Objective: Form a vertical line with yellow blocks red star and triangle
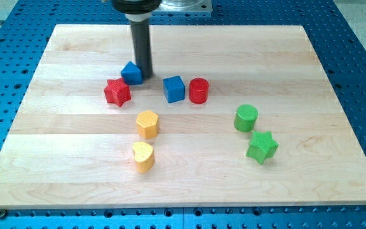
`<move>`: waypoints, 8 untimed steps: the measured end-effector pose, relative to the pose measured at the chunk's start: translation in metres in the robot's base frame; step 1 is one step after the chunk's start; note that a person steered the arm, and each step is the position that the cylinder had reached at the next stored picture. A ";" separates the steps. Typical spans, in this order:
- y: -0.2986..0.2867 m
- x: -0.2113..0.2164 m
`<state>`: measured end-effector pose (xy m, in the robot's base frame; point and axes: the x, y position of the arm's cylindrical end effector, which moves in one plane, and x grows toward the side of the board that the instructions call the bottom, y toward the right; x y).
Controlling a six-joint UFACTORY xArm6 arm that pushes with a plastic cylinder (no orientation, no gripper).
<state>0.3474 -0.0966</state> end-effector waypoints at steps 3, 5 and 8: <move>-0.079 0.037; -0.043 0.061; 0.008 0.071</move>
<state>0.4182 -0.0884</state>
